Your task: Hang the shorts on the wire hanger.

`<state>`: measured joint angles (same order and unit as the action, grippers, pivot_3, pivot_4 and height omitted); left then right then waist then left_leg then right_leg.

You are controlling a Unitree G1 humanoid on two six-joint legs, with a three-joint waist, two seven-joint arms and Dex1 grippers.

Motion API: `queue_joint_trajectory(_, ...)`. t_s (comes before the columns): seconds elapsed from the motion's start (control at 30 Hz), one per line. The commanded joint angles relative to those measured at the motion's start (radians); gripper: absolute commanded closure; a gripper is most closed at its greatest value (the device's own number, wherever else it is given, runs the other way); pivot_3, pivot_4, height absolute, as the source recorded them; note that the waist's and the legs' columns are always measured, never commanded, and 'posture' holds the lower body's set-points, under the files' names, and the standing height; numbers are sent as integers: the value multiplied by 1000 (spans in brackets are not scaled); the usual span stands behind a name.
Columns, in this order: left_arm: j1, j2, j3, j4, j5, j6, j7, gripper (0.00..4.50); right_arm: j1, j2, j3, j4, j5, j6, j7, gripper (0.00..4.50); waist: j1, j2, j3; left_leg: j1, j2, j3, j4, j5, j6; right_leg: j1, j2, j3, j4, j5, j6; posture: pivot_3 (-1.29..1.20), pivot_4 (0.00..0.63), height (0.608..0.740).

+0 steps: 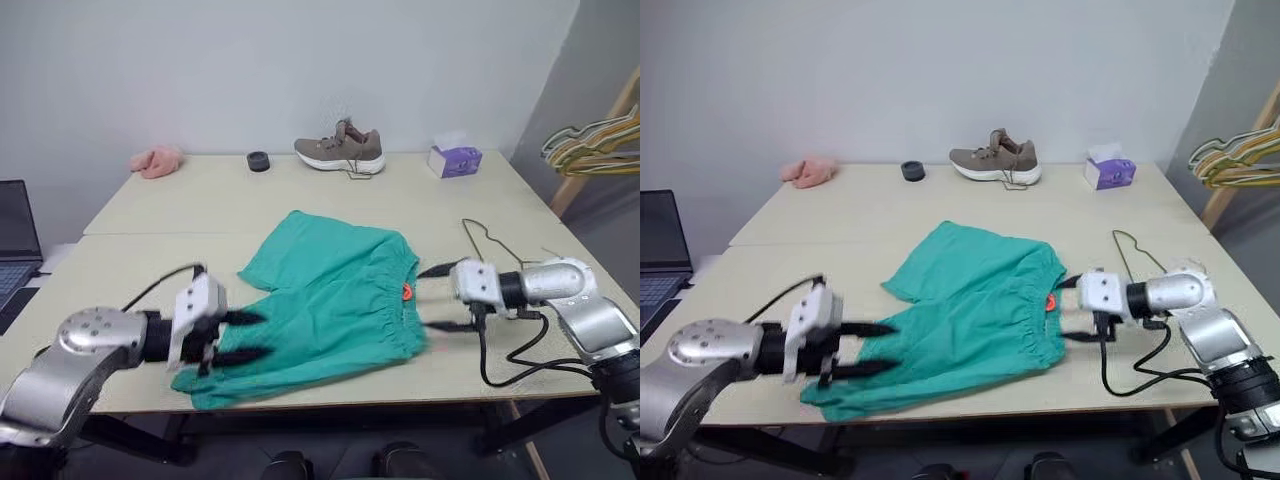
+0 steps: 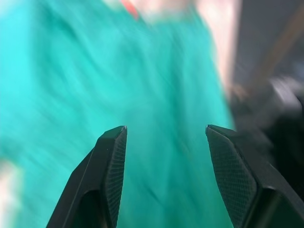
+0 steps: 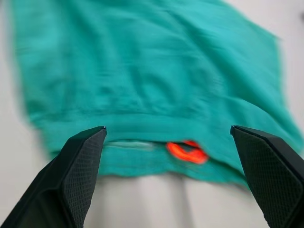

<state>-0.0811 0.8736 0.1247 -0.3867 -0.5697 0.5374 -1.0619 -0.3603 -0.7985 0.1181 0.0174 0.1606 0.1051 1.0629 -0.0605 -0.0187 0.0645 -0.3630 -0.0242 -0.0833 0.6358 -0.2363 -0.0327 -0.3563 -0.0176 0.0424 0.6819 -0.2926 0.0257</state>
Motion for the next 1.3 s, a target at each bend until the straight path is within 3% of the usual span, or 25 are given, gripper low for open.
queue_joint_trajectory(0.03,-109,-45,0,60,9,35,92,1554,34,40,-142,-3,11,113,-195,12,1,0,0,0,0,1,0,0,0,0,0,1,0,0,1,-118,0,740)
queue_joint_trajectory(0.23,-277,-102,-82,194,119,-57,108,90,20,128,-251,99,-66,279,-516,0,-16,0,0,0,-1,4,0,0,0,0,1,2,-1,1,2,-162,0,740)
queue_joint_trajectory(0.27,-305,-112,-88,208,118,-61,99,36,-6,140,-266,141,-82,317,-578,0,-23,0,0,0,-1,4,0,0,0,0,1,2,-1,1,2,-168,0,740)
queue_joint_trajectory(0.37,-362,-128,-106,239,118,-72,66,36,-74,151,-281,253,-97,393,-654,0,-38,0,0,-1,-1,5,0,0,0,-1,1,2,-1,2,2,-168,0,740)
queue_joint_trajectory(0.53,-407,-132,-147,273,143,-102,13,36,-206,150,-248,507,-119,398,-652,0,-85,0,0,-1,-1,6,-1,0,0,-1,1,4,-2,1,2,-180,0,740)
queue_joint_trajectory(0.83,-412,-130,-163,270,150,-112,-41,36,-384,181,-179,831,-141,320,-555,0,-138,0,0,-1,-1,3,-5,0,0,-2,2,4,-2,1,2,-173,0,740)
queue_joint_trajectory(1.17,-400,-120,-161,266,164,-122,-51,36,-459,191,-127,1034,-191,285,-514,0,-137,0,-1,-1,-1,2,-5,0,0,-1,1,3,-3,1,2,-161,0,740)
queue_joint_trajectory(1.3,-396,-119,-163,261,164,-126,-56,36,-444,181,-113,1072,-190,337,-437,0,-137,-1,-2,-1,-1,2,-5,0,0,-1,1,3,-3,1,2,-159,0,740)
